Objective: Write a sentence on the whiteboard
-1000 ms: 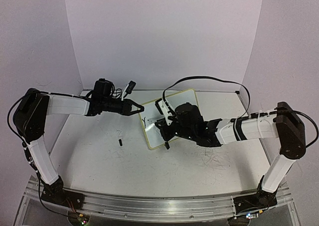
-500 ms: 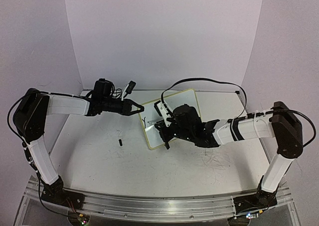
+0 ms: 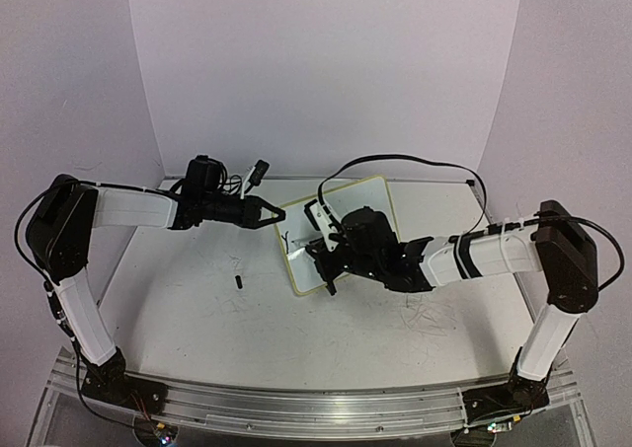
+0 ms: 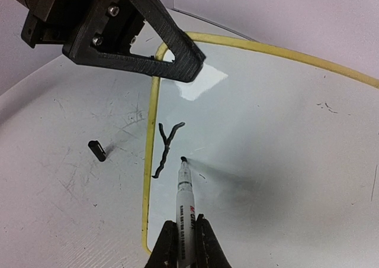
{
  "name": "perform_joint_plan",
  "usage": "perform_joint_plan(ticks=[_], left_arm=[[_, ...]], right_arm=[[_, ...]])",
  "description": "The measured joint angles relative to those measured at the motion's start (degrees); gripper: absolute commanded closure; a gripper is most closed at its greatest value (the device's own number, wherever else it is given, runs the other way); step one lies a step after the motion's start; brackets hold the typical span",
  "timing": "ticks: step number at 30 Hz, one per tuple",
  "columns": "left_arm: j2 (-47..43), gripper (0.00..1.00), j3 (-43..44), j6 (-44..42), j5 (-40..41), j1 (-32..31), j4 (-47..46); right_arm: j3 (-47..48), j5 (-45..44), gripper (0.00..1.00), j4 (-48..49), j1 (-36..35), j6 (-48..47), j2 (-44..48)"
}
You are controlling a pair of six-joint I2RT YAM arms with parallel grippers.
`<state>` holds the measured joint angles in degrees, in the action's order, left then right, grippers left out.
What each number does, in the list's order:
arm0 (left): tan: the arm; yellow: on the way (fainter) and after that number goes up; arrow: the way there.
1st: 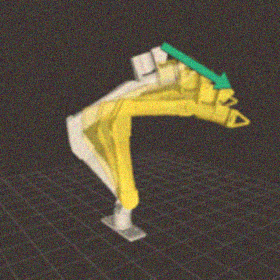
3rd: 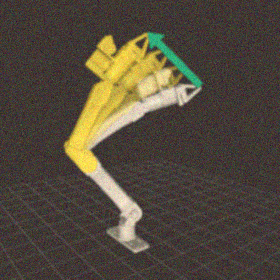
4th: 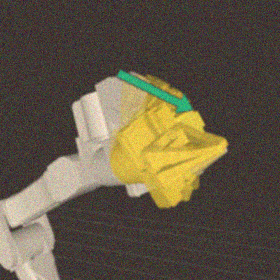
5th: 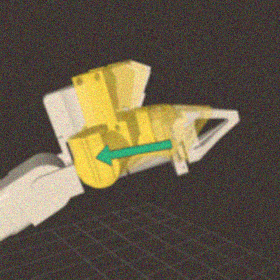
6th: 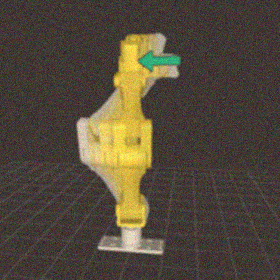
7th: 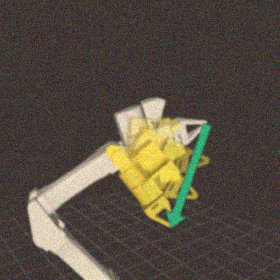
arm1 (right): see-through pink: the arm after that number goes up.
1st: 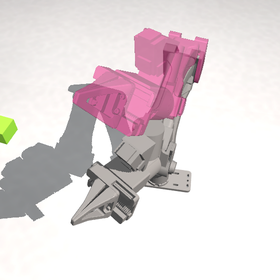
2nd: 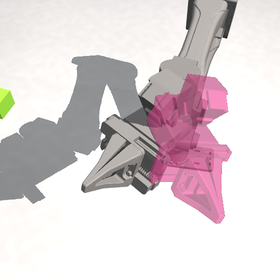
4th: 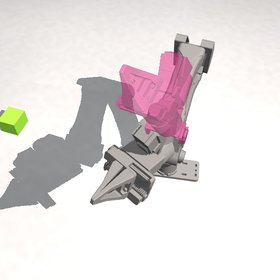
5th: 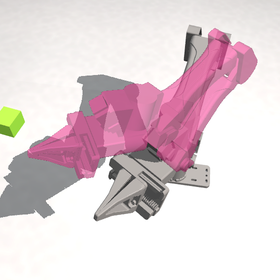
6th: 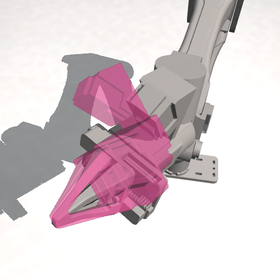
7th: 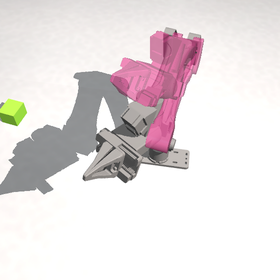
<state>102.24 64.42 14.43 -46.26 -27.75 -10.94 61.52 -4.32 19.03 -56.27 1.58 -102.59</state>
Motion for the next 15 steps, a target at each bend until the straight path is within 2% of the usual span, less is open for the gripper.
perform_joint_plan(ticks=[15], left_arm=[[0.0,1.0,0.0,-0.06,0.0,0.0,-0.02]], right_arm=[[-0.02,0.3,1.0,-0.21,0.0,-0.02,-0.17]])
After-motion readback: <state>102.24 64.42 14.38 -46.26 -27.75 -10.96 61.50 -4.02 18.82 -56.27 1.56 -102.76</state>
